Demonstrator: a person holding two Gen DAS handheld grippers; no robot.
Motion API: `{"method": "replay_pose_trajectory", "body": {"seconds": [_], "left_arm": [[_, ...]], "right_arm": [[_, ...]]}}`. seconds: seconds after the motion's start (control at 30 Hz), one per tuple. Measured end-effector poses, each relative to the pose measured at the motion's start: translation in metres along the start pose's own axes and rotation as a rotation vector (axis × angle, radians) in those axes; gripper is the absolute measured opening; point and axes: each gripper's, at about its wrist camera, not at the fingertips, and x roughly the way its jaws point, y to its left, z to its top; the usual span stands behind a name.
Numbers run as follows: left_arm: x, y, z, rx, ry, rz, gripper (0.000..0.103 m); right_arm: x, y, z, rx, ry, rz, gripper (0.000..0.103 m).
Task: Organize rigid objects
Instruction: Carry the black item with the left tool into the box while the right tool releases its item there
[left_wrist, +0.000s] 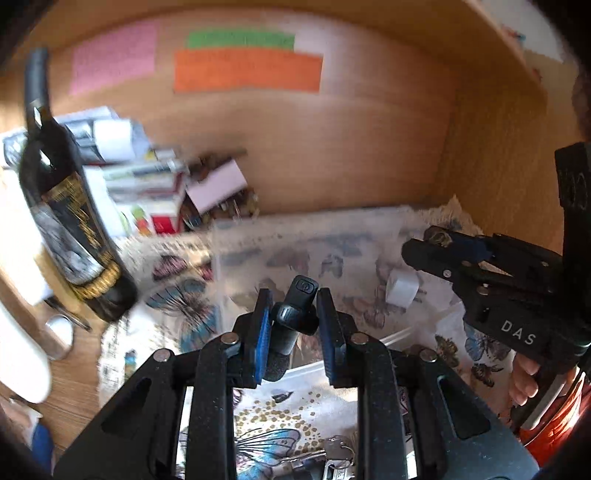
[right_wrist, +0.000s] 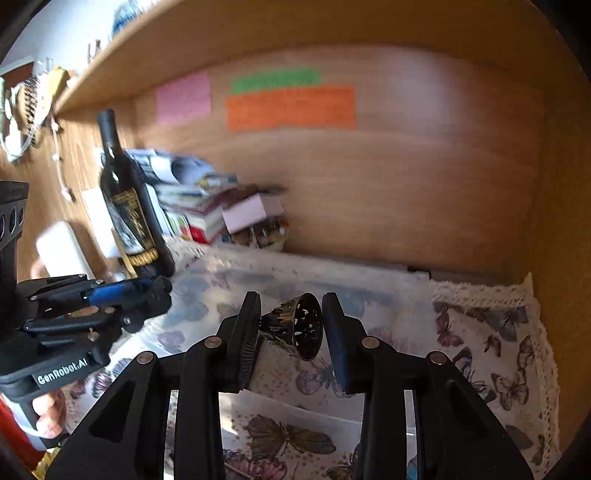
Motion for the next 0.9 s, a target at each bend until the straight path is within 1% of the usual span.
{"method": "replay_pose_trajectory", "body": {"seconds": [0.07,0.23,0.43,0.53,0.6,0.67,0.73,0.8,0.9], "left_arm": [[0.008,-0.001,-0.002,0.002,0.014,0.004,0.024],[0.020,-0.002,-0.003,0.008,0.036,-0.020,0.024],[0.035,-0.009,-0.004,0.034,0.076,-0.029,0.024],[0.040,-0.012,-0.007,0.043,0.096,-0.026,0.024],[0.037,-0.013,-0.006,0.045,0.090,-0.010,0.030],[0.030,-0.013,-0.006,0.046,0.078,-0.019,0.036],[0.019,-0.014,-0.005,0.051,0.055,-0.015,0.041],[0.007,-0.015,-0.005,0.063,0.024,-0.004,0.049],[-0.013,-0.016,-0.006,0.077,-0.019,0.009,0.057]], "right_arm": [[0.012,-0.003,-0.005,0.008,0.035,0.002,0.032],[0.035,-0.007,-0.015,0.008,0.112,0.018,0.032],[0.053,-0.009,-0.022,0.024,0.165,0.035,0.032],[0.056,-0.008,-0.024,0.021,0.177,0.036,0.032],[0.055,-0.006,-0.024,0.018,0.179,0.035,0.032],[0.052,-0.005,-0.023,0.009,0.176,0.039,0.032],[0.044,-0.003,-0.021,0.002,0.157,0.046,0.035],[0.031,-0.001,-0.019,-0.006,0.124,0.046,0.044],[0.011,0.002,-0.017,-0.019,0.079,0.050,0.051]]}}
